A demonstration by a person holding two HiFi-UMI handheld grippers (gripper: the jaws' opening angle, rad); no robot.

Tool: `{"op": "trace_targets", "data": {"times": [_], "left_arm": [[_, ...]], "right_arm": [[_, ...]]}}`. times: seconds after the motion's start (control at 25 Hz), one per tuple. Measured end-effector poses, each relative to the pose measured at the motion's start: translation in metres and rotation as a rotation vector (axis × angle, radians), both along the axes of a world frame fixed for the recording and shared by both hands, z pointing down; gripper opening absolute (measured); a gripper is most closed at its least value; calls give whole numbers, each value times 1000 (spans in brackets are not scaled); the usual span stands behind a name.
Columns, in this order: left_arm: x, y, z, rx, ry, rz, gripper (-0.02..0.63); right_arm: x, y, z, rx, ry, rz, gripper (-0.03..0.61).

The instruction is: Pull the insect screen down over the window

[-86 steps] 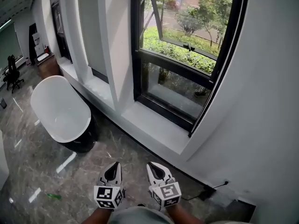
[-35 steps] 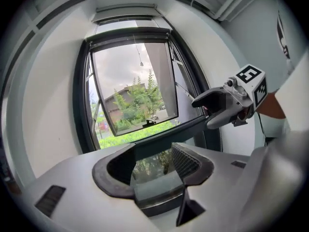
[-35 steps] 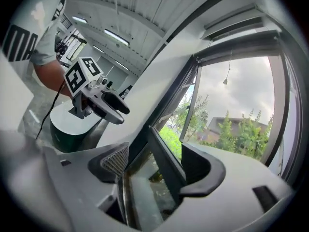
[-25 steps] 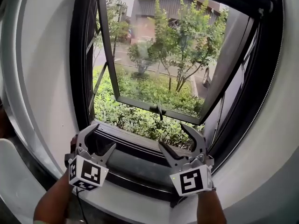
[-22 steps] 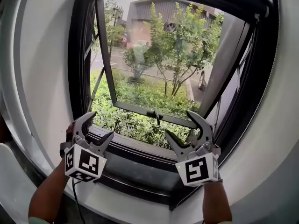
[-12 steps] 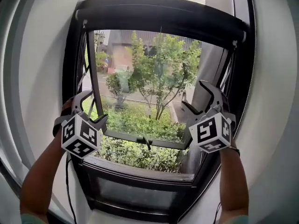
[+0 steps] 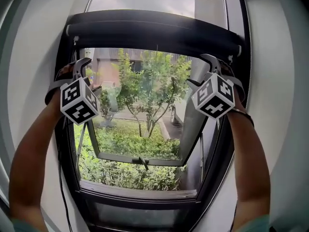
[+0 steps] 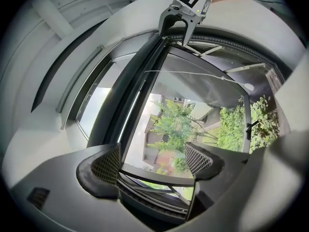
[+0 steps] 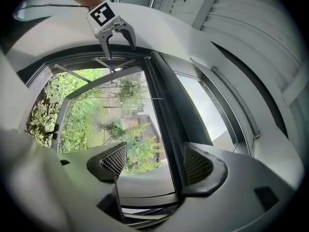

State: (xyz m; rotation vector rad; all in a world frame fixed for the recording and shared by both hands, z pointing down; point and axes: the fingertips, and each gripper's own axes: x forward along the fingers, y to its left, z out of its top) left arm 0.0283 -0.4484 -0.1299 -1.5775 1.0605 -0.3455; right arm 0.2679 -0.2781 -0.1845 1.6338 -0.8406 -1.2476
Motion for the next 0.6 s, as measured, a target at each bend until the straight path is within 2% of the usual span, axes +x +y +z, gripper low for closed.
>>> {"op": "trace_targets", "data": {"times": [0.24,0.4,0.6], "left_arm": [[8,-17,-51,98,-47,-48,407],[8,-29,-72,111,-32,-59,407],[9,-47,-83,129,-54,-92,410]], "right_arm": [[21,-17,-23,-26,-2,103,345],[35,-22,-29,-45,23,182,345],[52,-20,-31,-80,43,263,345]]}}
